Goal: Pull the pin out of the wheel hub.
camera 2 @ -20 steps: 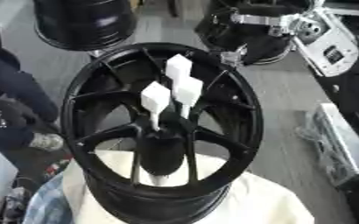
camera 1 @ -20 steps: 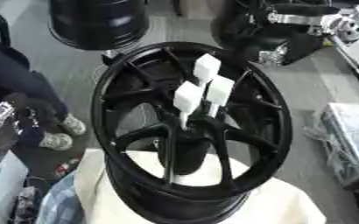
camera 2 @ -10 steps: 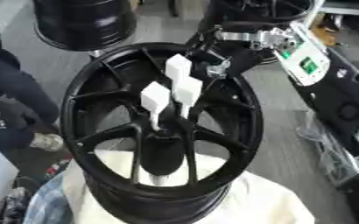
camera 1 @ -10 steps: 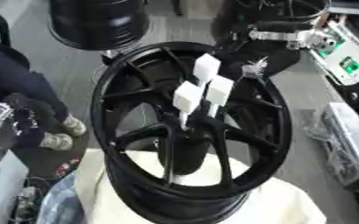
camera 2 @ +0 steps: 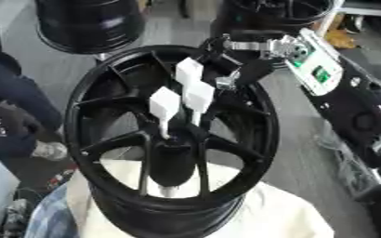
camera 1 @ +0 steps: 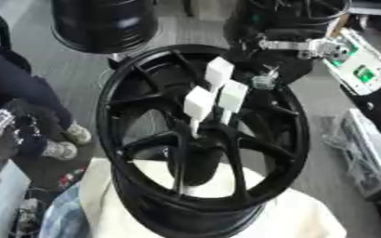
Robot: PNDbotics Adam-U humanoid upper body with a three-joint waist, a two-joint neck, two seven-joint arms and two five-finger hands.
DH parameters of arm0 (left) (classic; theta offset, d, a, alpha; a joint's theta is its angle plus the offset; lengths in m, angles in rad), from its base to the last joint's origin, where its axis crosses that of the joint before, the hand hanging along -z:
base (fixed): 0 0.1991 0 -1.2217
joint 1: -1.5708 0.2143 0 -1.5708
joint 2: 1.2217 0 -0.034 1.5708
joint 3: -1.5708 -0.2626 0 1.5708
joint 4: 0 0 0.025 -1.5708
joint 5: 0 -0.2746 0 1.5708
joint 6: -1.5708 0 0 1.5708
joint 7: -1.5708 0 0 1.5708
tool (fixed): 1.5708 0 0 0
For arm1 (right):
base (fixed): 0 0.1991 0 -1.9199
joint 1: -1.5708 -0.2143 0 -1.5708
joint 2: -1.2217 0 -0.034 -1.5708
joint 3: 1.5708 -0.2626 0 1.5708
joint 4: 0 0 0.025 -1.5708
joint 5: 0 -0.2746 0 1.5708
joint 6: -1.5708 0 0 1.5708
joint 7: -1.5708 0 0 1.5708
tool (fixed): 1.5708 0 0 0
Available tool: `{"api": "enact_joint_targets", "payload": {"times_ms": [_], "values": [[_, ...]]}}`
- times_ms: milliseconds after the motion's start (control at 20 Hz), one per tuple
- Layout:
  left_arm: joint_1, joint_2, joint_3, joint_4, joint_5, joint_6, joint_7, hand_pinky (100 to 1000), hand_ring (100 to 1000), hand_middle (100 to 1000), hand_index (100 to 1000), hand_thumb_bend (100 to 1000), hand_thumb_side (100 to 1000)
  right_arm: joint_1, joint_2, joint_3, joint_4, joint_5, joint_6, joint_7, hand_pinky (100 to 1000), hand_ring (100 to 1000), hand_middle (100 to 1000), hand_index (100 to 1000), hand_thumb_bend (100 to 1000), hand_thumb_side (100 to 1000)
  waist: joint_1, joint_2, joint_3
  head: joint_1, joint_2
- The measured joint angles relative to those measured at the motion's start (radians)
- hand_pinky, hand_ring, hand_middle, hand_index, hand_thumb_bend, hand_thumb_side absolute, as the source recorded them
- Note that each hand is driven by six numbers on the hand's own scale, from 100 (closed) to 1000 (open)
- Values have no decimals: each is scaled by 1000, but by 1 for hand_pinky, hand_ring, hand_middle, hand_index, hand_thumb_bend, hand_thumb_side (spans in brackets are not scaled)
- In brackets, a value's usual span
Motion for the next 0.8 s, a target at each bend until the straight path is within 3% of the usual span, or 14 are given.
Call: {"api": "enact_joint_targets", "payload": {"times_ms": [800], "values": [[0, 0, 0, 5, 0, -2, -2, 725, 655, 612, 703, 100, 900, 38, -60, 61, -114, -61, 8, 8, 822, 840, 865, 920, 161, 654, 0, 2, -6, 5, 0]]}}
